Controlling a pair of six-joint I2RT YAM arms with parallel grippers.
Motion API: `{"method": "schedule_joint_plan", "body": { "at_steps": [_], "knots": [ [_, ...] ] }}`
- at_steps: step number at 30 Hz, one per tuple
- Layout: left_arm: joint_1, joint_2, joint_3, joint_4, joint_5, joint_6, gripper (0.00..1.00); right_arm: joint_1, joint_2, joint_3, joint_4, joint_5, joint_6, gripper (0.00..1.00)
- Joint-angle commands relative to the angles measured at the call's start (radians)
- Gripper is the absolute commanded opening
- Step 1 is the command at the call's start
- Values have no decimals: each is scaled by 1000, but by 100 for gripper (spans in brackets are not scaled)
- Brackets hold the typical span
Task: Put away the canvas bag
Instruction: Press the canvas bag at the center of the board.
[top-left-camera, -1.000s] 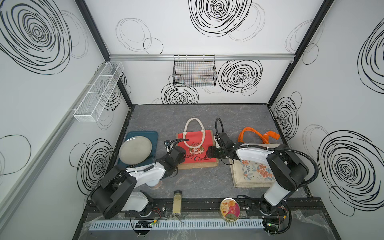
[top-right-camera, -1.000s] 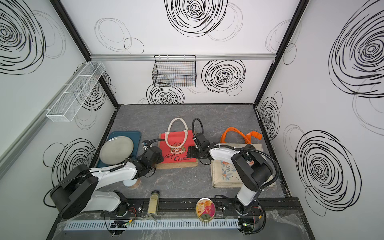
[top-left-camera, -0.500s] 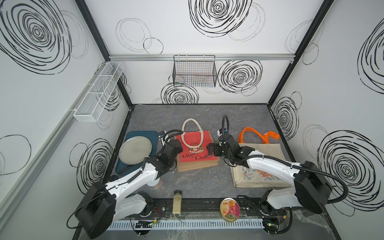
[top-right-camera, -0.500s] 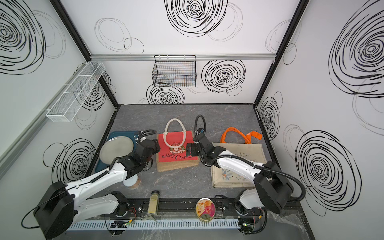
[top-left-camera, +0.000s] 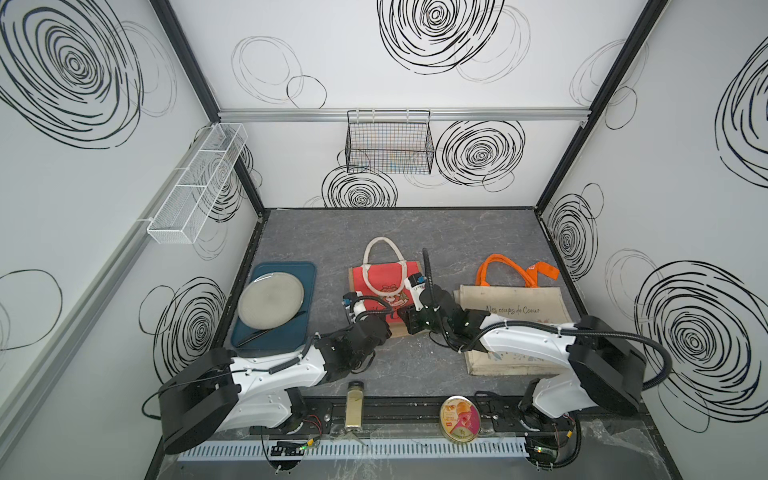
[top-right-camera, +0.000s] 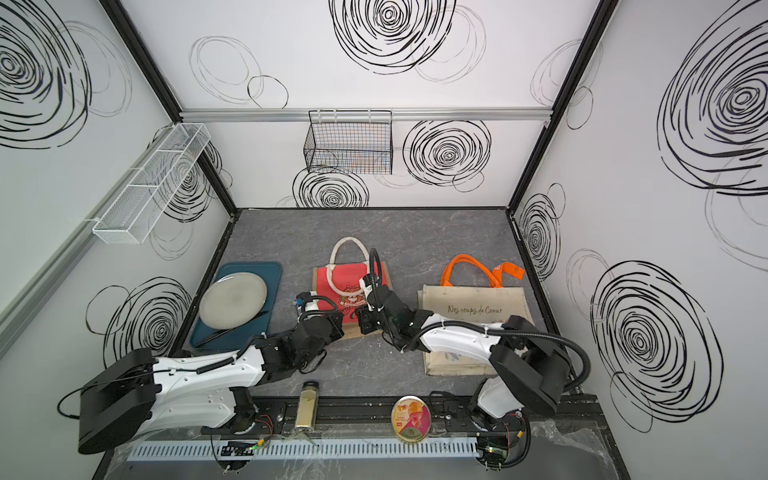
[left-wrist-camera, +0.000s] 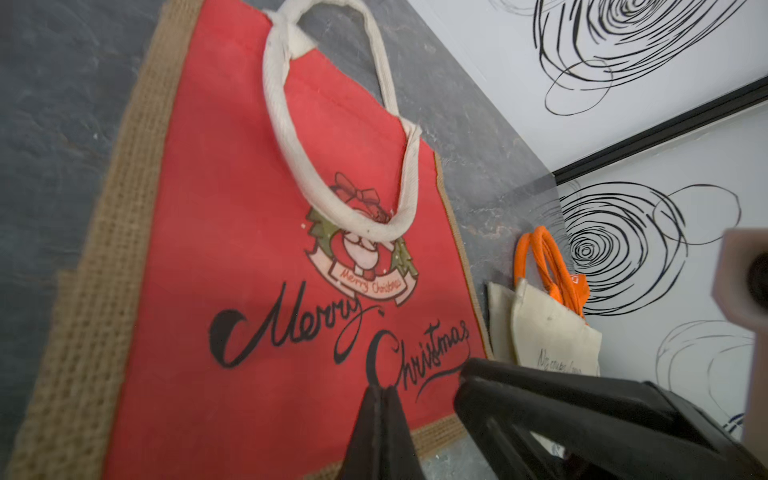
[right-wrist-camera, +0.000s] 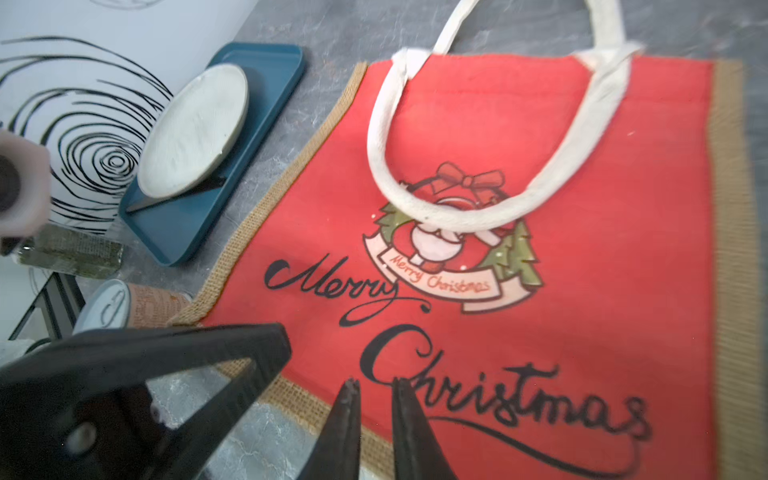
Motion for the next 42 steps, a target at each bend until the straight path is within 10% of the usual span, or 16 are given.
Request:
{"method": "schedule_joint_plan", "body": {
  "at_steps": [1,9,19,24,33,39,42],
  "knots": [
    [-33,60,-26,93,-134,-138,0,14,106,15,142,-41,62,14],
    [36,289,-162,372,-21,-223,0,-9,217,-107,309,-57,167,7],
    [51,288,-196,211,-58,-302,0,-134,81,-359,339,9,263,2],
    [59,320,-164,196,-33,-225,0,-262,108,-381,302,-81,231,2],
    [93,165,-139,126,-33,-65,0,-189,-36,-281,58,81,180,7],
    [184,49,-58,74,78,67,23,-188,-72,-130,-36,80,73,24],
    [205,9,-18,15,57,81,45,-211,-44,-73,-51,67,44,66]
  ]
}}
